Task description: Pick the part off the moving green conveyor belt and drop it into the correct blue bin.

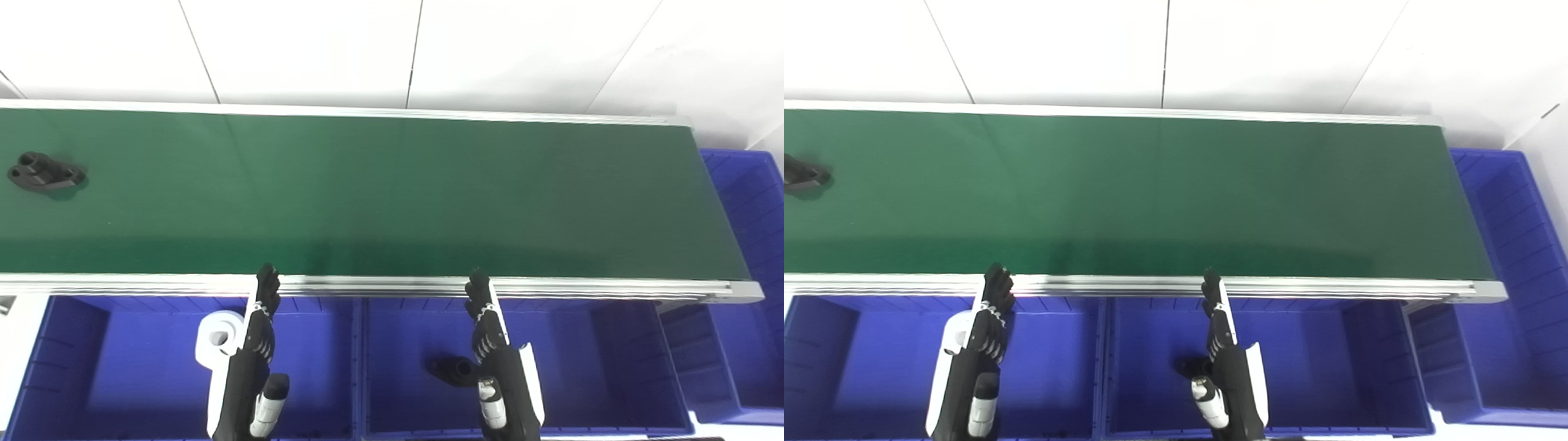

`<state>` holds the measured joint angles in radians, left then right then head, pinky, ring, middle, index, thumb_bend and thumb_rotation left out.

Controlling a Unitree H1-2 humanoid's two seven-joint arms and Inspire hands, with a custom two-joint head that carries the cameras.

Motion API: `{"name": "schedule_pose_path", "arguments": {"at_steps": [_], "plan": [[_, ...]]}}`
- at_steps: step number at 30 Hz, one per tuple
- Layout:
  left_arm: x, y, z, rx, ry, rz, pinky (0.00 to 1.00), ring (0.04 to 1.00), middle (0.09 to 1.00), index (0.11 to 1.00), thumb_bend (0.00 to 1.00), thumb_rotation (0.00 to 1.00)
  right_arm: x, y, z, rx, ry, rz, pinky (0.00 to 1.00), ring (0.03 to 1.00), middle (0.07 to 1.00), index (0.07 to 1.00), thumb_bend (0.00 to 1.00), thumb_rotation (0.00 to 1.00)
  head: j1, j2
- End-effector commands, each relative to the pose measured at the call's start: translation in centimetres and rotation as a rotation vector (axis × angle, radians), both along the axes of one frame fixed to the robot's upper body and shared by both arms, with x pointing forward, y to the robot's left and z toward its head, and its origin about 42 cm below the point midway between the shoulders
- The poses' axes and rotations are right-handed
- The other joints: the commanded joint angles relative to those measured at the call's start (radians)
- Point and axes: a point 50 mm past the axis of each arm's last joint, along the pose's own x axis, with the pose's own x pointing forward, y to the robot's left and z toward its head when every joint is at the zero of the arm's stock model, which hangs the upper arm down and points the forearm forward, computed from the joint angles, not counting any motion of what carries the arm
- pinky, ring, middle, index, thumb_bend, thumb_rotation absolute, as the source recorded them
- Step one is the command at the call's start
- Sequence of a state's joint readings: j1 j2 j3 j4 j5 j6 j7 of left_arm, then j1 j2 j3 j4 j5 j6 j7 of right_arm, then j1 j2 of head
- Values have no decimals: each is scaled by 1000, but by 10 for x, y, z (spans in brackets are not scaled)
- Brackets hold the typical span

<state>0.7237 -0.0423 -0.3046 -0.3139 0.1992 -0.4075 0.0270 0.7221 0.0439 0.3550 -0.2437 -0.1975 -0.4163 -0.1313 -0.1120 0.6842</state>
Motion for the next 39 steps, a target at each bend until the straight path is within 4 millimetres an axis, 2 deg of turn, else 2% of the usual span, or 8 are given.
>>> {"name": "schedule_pose_path", "arguments": {"at_steps": [1, 34, 39], "plan": [[0, -2, 9, -16, -27, 10, 1000, 1000, 1000, 1000, 833, 1000, 2, 4, 6, 24, -13, -5, 1000, 1000, 1000, 1000, 930, 1000, 3, 1], [0, 0, 10, -21, -16, -7, 1000, 1000, 1000, 1000, 873, 1000, 0, 6, 8, 12, -4, -3, 1000, 1000, 1000, 1000, 898, 1000, -6, 3], [0, -1, 7, -12, -24, 4, 1000, 1000, 1000, 1000, 852, 1000, 0, 5, 5, 10, -5, -8, 1000, 1000, 1000, 1000, 894, 1000, -1, -26]]}}
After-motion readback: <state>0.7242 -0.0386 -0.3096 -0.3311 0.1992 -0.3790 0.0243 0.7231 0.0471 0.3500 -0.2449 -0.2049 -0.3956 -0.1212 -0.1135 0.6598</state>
